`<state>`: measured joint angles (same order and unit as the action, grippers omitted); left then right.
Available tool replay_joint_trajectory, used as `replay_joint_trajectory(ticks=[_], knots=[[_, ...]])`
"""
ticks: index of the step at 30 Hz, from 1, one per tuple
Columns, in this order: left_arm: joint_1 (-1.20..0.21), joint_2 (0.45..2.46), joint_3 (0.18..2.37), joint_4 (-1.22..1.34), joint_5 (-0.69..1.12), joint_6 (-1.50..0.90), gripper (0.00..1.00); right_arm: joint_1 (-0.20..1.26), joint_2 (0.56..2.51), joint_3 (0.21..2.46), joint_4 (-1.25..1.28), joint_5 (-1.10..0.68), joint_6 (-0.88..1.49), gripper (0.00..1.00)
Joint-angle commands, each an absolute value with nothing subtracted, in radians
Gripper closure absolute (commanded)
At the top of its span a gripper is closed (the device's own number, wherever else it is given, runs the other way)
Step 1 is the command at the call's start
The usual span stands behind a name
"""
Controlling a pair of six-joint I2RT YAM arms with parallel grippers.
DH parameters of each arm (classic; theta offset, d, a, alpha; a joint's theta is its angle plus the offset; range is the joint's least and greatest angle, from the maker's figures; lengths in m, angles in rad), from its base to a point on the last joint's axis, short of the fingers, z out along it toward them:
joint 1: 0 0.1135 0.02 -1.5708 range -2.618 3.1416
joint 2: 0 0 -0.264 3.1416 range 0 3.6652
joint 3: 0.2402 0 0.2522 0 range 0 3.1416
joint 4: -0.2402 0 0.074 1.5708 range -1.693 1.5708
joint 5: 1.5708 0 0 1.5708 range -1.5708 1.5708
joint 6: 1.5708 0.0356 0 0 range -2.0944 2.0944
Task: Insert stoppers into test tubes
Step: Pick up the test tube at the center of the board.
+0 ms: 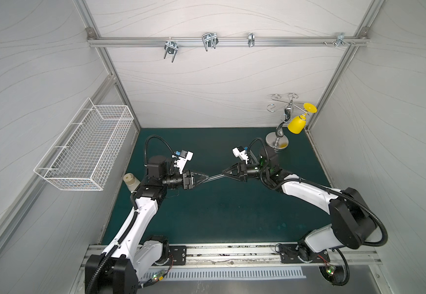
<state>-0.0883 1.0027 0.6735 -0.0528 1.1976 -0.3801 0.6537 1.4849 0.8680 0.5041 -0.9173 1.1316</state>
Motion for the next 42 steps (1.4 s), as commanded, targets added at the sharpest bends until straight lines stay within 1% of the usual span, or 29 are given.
replay_joint_trajectory(ticks=[1,4,10,12,17,20,22,26,29,31,35,36,38,39,41,42], knots=[[-0.100,0.994,0.673,0.003,1.226,-0.399,0.38,0.668,1.504,0.880,0.627,-0.915,1.211,0.98],[-0.106,0.997,0.676,0.003,1.226,-0.399,0.42,0.679,1.517,0.891,0.636,-0.911,1.217,0.98],[-0.120,0.998,0.674,0.000,1.220,-0.396,0.59,0.702,1.548,0.912,0.676,-0.912,1.246,0.99],[-0.121,1.000,0.673,0.000,1.216,-0.396,0.63,0.707,1.555,0.916,0.684,-0.908,1.251,0.99],[-0.124,1.000,0.671,0.000,1.212,-0.394,0.64,0.715,1.568,0.927,0.688,-0.907,1.256,0.99],[-0.124,1.000,0.666,0.000,1.204,-0.394,0.57,0.715,1.568,0.930,0.696,-0.907,1.261,1.00],[-0.124,1.000,0.666,0.000,1.202,-0.394,0.58,0.716,1.568,0.929,0.695,-0.908,1.260,1.00],[-0.124,1.002,0.669,0.000,1.196,-0.397,0.70,0.719,1.572,0.929,0.702,-0.904,1.265,1.00],[-0.125,1.001,0.666,0.000,1.192,-0.397,0.76,0.721,1.574,0.930,0.709,-0.902,1.267,1.00],[-0.125,1.001,0.665,-0.003,1.188,-0.393,0.82,0.721,1.574,0.930,0.711,-0.902,1.268,1.00],[-0.125,1.002,0.667,-0.021,1.180,-0.375,0.99,0.721,1.575,0.930,0.705,-0.902,1.261,1.00],[-0.124,1.001,0.670,-0.028,1.177,-0.369,1.00,0.720,1.573,0.930,0.700,-0.902,1.257,1.00],[-0.125,1.001,0.674,-0.044,1.174,-0.357,1.00,0.717,1.567,0.928,0.686,-0.904,1.244,0.98],[-0.124,0.999,0.676,-0.055,1.172,-0.346,1.00,0.712,1.560,0.928,0.670,-0.906,1.232,0.95],[-0.121,0.998,0.682,-0.086,1.170,-0.316,1.00,0.691,1.534,0.924,0.620,-0.907,1.197,0.87],[-0.119,0.996,0.685,-0.104,1.170,-0.298,1.00,0.675,1.513,0.922,0.579,-0.908,1.170,0.81]])
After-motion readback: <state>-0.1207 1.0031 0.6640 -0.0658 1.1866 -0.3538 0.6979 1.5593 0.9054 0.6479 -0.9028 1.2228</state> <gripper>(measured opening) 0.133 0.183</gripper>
